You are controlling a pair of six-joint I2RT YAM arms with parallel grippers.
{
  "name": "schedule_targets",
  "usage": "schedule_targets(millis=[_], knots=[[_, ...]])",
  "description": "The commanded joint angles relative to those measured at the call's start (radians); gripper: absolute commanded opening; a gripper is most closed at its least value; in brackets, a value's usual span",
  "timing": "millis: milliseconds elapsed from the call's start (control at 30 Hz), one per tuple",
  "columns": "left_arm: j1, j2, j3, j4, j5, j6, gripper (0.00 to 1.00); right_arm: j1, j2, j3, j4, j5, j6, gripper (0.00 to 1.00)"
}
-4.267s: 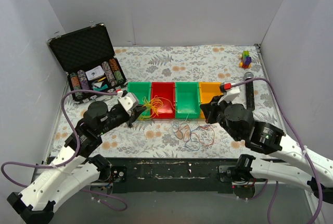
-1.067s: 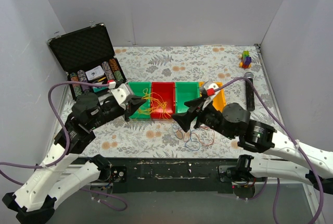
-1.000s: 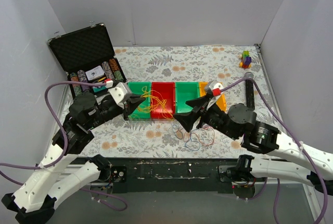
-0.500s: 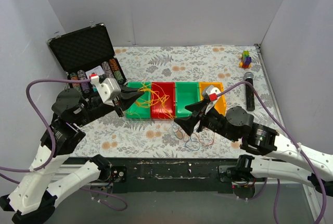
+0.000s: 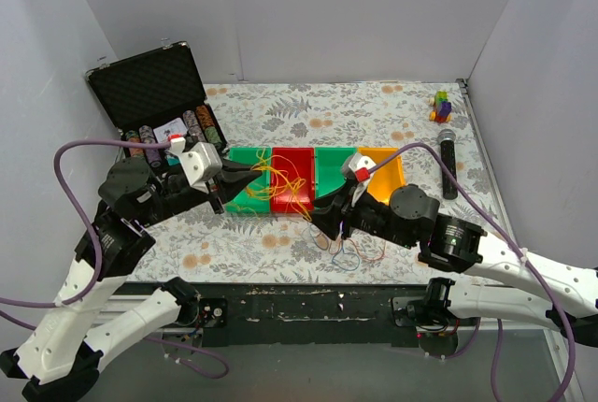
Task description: Untangle the cables
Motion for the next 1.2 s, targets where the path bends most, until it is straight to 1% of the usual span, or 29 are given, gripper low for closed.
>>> schedule_targets(millis=[0,67,133,200,233,267,333,400,500,567,667,733,767,800,867,933,1033,1167], knots=[[0.005,-0.014,-0.040,-0.017,0.003,0.010,0.00,0.001,0.005,0.059,0.072,-0.051,-0.010,0.42],[0.005,-0.018,-0.054,-0.008,0.000,0.010,0.00,0.001,0.010,0.059,0.069,-0.052,-0.004,0.31],[0.005,-0.018,-0.054,0.002,-0.003,0.001,0.00,0.001,0.010,0.052,0.069,-0.045,0.004,0.14],[0.005,-0.015,-0.049,0.005,-0.009,-0.002,0.01,0.000,0.004,0.044,0.072,-0.042,0.011,0.01],[0.005,-0.015,-0.046,0.006,-0.020,-0.005,0.10,0.001,-0.001,0.041,0.077,-0.041,0.013,0.01],[0.007,-0.014,-0.048,0.014,-0.035,-0.013,0.13,0.000,-0.004,0.039,0.078,-0.038,0.016,0.01],[0.005,-0.015,-0.049,0.022,-0.058,-0.016,0.15,0.000,-0.010,0.038,0.089,-0.033,0.019,0.01],[0.005,-0.020,-0.054,0.034,-0.060,-0.021,0.14,0.000,-0.015,0.036,0.091,-0.039,0.021,0.01],[0.005,-0.017,-0.052,0.040,-0.046,-0.030,0.08,0.001,-0.005,0.036,0.091,-0.065,0.021,0.01],[0.005,-0.014,-0.052,0.043,-0.043,-0.030,0.07,0.000,0.007,0.038,0.081,-0.058,0.024,0.01],[0.007,-0.015,-0.054,0.035,-0.043,-0.025,0.06,0.000,0.021,0.033,0.042,-0.010,0.031,0.01],[0.007,-0.020,-0.069,0.014,-0.031,-0.008,0.09,0.000,0.045,0.035,-0.039,0.069,0.053,0.01],[0.007,-0.024,-0.084,0.002,-0.017,-0.001,0.12,0.000,0.059,0.030,-0.073,0.091,0.057,0.07],[0.007,-0.030,-0.104,-0.015,0.004,0.007,0.17,0.000,0.068,0.020,-0.089,0.093,0.063,0.17],[0.005,-0.050,-0.175,-0.049,0.052,0.053,0.34,0.000,0.081,-0.013,-0.107,0.091,0.096,0.32],[0.005,-0.075,-0.262,-0.070,0.077,0.085,0.38,0.000,0.081,-0.054,-0.098,0.070,0.131,0.43],[0.005,-0.104,-0.389,-0.087,0.103,0.122,0.42,0.001,0.065,-0.137,-0.060,0.030,0.188,0.53],[0.007,-0.077,-0.480,-0.084,0.152,0.125,0.47,0.006,0.048,-0.258,-0.020,0.005,0.252,0.60]])
